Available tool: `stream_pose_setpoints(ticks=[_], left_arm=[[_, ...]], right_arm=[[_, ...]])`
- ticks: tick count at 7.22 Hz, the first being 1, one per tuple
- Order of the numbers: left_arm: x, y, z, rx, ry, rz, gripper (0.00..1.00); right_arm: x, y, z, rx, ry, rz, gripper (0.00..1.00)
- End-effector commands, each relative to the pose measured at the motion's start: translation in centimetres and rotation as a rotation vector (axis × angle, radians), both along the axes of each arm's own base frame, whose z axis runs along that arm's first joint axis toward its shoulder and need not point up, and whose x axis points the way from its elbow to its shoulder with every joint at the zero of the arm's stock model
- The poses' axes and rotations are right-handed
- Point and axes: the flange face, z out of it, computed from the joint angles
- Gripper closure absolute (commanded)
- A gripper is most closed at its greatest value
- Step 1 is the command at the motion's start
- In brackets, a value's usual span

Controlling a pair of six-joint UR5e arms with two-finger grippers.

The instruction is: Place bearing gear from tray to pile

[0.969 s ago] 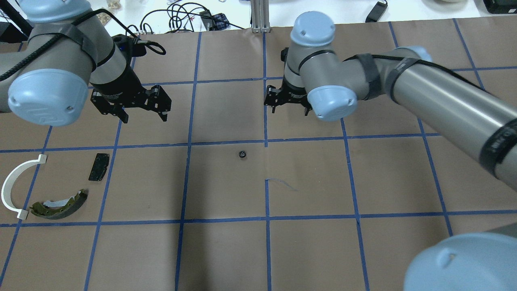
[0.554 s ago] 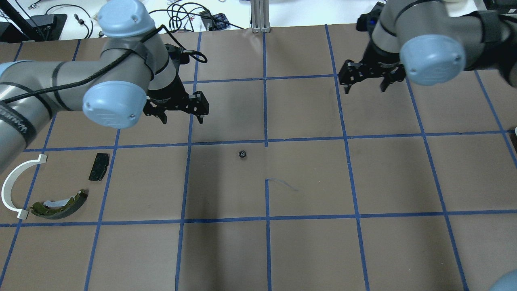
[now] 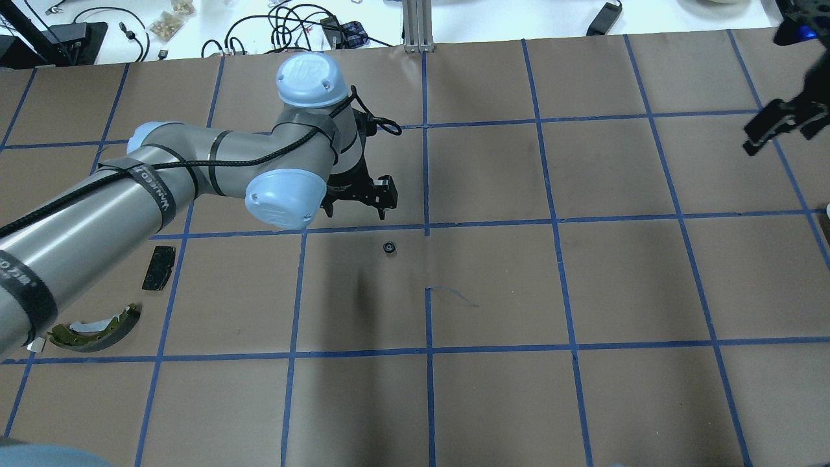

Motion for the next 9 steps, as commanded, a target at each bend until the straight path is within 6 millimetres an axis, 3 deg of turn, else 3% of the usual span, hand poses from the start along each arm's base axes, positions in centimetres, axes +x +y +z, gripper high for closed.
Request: stream_pose_setpoints(ticks=[1, 2, 4, 5, 6, 9], left_arm=[[-2.1, 0.0, -3.9, 0.023, -0.005, -0.033, 0.03], [-2.3, -0.2, -5.1, 0.025, 0.003, -0.034, 0.05], [-3.7, 0.2, -6.8, 0.037, 0.013, -0.060, 0.08], [-4.3, 0.7, -7.2, 0.047, 0.012, -0.069, 0.15], [-4.4, 0.8, -6.9, 0.046, 0.010, -0.073, 0.17], [-3.9, 2.3, -7.3, 0.074, -0.005, -0.074, 0.28]], right_arm=[[-12.9, 5.1, -3.1, 0.042, -0.033, 0.131, 0.03], [-18.6, 7.2, -6.1, 0.041, -0.039, 0.148, 0.03], [-26.5, 9.5, -14.5, 0.024, -0.028, 0.237, 0.04], [-27.9, 9.5, -17.4, 0.016, -0.021, 0.263, 0.07], [-28.0, 9.4, -18.8, 0.021, -0.035, 0.259, 0.12], [-27.3, 9.9, -20.1, 0.025, -0.034, 0.165, 0.22]])
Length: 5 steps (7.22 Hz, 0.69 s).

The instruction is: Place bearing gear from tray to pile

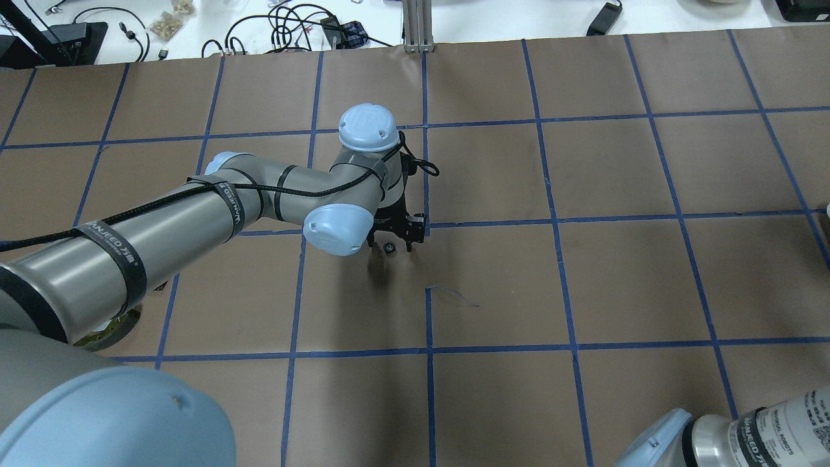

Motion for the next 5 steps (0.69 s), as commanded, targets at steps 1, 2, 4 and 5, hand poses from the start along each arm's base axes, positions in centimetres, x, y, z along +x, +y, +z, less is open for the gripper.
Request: stream_pose_setpoints(ticks=[1, 2, 4, 5], left_arm=[[0.59, 1.18, -0.62, 0.020, -0.013, -0.004, 0.34], [0.58, 0.87, -0.34, 0.013, -0.009, -0.003, 0.40], [0.38, 0.48, -0.16, 0.007, 0.001, -0.002, 0.47], [0.36, 0.47, -0.24, 0.007, 0.002, -0.002, 0.48]], right_arm=[[1.25, 0.87, -1.88, -0.014, 0.033, -0.089, 0.22], [1.67, 1.18, -2.51, -0.028, 0.062, -0.081, 0.24], [1.54, 1.10, -2.25, -0.036, 0.074, -0.084, 0.26], [1.46, 1.06, -2.05, -0.038, 0.076, -0.094, 0.29]])
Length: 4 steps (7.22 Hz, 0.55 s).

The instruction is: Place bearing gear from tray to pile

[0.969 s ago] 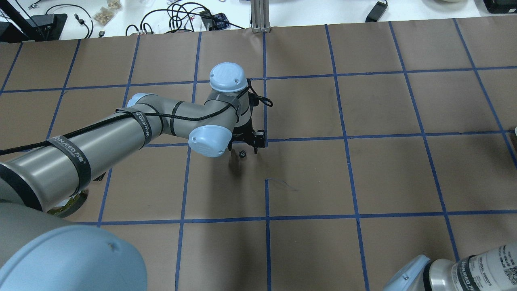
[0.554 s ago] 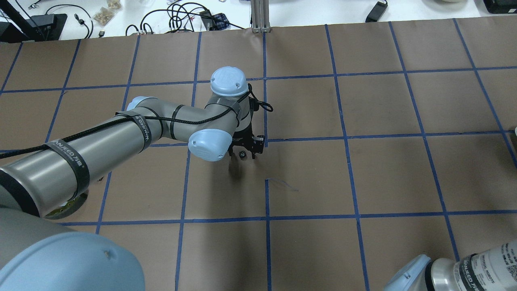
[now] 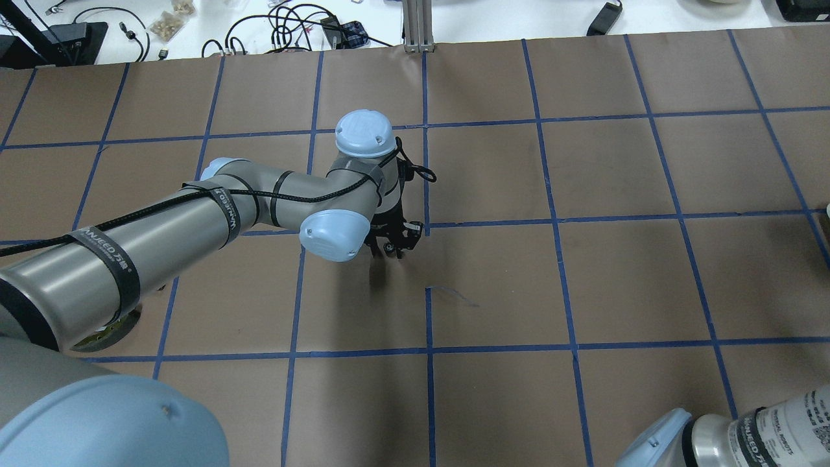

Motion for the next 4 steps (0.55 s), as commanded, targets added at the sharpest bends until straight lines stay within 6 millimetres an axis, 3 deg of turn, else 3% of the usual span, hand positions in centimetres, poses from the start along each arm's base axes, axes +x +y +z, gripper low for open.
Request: stream_pose_setpoints(ticks=[1, 2, 4], left_arm=[[0.0, -0.1, -0.1, 0.000, 0.003, 0.000, 0.67], [-0.1, -0.1, -0.1, 0.000, 0.004, 0.000, 1.00], [0.5, -0.5, 1.0, -0.018, 0.007, 0.006, 1.00]], right_arm=[[0.1, -0.3, 0.2, -0.004, 0.006, -0.008, 0.30], [0.1, -0.3, 0.2, -0.007, 0.004, -0.008, 0.33], [0.2, -0.4, 0.3, -0.015, 0.005, -0.006, 0.39]])
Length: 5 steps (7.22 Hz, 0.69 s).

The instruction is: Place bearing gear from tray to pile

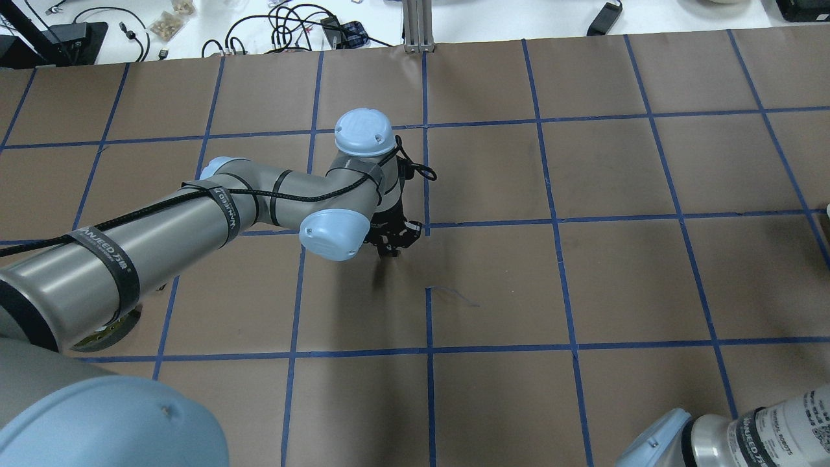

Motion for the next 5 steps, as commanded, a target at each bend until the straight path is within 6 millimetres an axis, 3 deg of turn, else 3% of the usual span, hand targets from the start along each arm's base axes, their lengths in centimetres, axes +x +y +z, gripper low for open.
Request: stream_pose_setpoints(ticks=[1, 2, 4, 5], left_arm=[[1.9, -1.2, 2.0, -0.025, -0.003, 0.029, 1.00], [4.5, -3.1, 4.9, -0.023, -0.008, 0.065, 1.00], [14.4, -7.7, 14.0, 0.070, -0.062, 0.040, 1.00], [19.4, -8.8, 17.2, 0.088, -0.063, 0.087, 1.00]], right_arm=[[0.1, -0.2, 0.1, -0.005, 0.002, -0.001, 0.44], [0.1, -0.2, 0.0, -0.004, 0.000, -0.001, 0.46], [0.2, -0.3, 0.1, -0.005, 0.001, -0.005, 0.52], [0.2, -0.3, 0.1, -0.005, 0.001, -0.005, 0.55]])
